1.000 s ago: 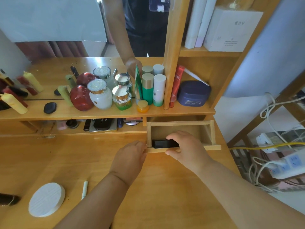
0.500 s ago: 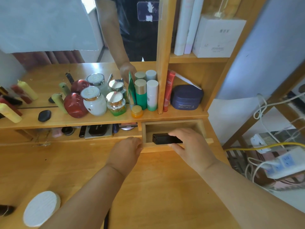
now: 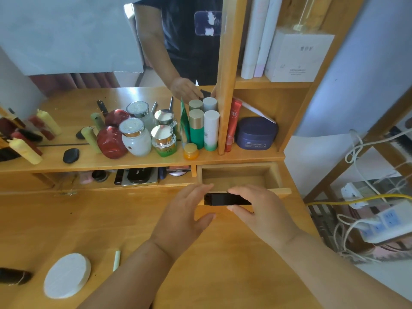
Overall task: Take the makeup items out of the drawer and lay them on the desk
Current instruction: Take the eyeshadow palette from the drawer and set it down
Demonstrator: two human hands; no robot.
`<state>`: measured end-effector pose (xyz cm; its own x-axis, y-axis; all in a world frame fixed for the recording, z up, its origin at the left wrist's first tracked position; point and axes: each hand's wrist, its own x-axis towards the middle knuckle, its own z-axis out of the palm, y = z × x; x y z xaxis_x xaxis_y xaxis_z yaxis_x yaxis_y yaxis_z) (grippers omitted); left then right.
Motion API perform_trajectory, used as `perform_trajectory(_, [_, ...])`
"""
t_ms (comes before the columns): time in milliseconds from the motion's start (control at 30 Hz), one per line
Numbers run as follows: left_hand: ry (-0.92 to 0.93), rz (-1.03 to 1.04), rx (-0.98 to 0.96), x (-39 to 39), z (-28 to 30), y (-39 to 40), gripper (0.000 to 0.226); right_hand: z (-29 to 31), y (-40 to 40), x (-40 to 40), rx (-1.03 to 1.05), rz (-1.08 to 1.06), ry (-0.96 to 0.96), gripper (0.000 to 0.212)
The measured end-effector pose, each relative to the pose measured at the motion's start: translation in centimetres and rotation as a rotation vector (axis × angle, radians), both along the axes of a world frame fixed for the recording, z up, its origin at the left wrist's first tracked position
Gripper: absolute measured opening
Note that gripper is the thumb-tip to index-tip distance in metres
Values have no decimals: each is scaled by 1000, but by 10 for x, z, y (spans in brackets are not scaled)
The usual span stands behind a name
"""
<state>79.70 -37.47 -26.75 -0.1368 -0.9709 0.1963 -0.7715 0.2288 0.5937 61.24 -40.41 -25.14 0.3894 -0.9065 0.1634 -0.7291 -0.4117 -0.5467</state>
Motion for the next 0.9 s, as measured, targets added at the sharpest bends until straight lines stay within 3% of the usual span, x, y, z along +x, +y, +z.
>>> perform_trajectory(133, [78,-26,52,5,1,14,42,-1,13,4,127,54,-16,33])
perform_trajectory(300, [311,-5,351,18,-1,34,29,-9,31,6,415,49,-36,38])
perform_trajectory(533, [790,258,755,23,-4,75,13,-15,58,10,818,-138,-485,30])
perform_trajectory(733, [1034,340,856,21,-14,98,17,-23,64,18,872,-207,-653,27])
perform_trajectory(900, [1041,332,810,19,-20,106,31,-31,67,25,868,-292,-735,19])
